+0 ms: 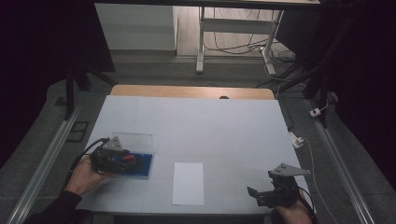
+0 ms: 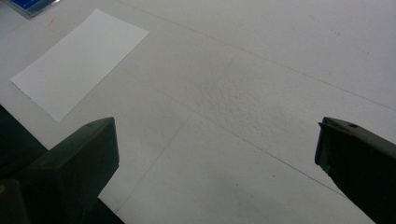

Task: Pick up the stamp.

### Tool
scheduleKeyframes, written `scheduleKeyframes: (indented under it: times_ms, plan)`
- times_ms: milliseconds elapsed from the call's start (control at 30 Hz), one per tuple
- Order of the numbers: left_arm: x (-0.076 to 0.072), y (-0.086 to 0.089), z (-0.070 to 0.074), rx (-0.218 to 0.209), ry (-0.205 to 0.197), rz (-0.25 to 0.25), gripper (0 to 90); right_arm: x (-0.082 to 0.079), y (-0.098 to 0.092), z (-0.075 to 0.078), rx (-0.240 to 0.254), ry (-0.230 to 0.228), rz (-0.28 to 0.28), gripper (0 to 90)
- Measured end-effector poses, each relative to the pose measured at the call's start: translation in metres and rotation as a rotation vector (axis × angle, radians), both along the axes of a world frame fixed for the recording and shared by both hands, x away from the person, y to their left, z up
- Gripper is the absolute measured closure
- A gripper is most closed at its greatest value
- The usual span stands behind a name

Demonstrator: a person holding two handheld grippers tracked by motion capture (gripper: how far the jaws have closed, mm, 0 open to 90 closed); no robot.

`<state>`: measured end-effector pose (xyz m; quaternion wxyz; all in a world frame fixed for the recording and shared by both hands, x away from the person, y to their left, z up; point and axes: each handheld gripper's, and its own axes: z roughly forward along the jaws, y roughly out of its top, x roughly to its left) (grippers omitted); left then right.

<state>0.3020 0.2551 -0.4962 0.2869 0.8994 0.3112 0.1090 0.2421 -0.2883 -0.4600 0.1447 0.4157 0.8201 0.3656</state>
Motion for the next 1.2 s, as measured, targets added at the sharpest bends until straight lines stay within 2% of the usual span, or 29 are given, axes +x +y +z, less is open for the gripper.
scheduleKeyframes:
  times_ms: [100, 167, 400, 533, 733, 1000, 1200]
  plan:
    - [0.002, 0.002, 0.0, 0.001, 0.003, -0.011, 56.6, 0.0, 0.0, 0.0, -0.001, 0.0, 0.001, 0.0]
    - [0.003, 0.002, -0.001, 0.0, 0.004, -0.015, 57.3, 0.0, 0.0, 0.0, -0.001, 0.0, 0.002, 0.0]
    - [0.004, 0.001, -0.002, 0.011, 0.012, -0.027, 68.4, 0.0, 0.001, 0.0, -0.003, 0.002, 0.004, 0.0]
    - [0.004, 0.002, -0.001, 0.009, 0.017, -0.037, 79.0, 0.0, 0.001, 0.0, -0.004, 0.002, 0.007, 0.0]
    - [0.004, 0.002, 0.0, 0.008, 0.019, -0.033, 79.8, 0.0, 0.0, 0.0, -0.004, 0.002, 0.009, 0.0]
    - [0.0, 0.005, 0.014, -0.063, 0.009, 0.01, 79.8, 0.0, 0.0, 0.0, 0.002, 0.004, 0.009, 0.0]
    - [-0.01, 0.004, 0.024, -0.079, -0.008, 0.048, 79.8, 0.0, 0.0, 0.0, 0.005, 0.006, 0.011, 0.0]
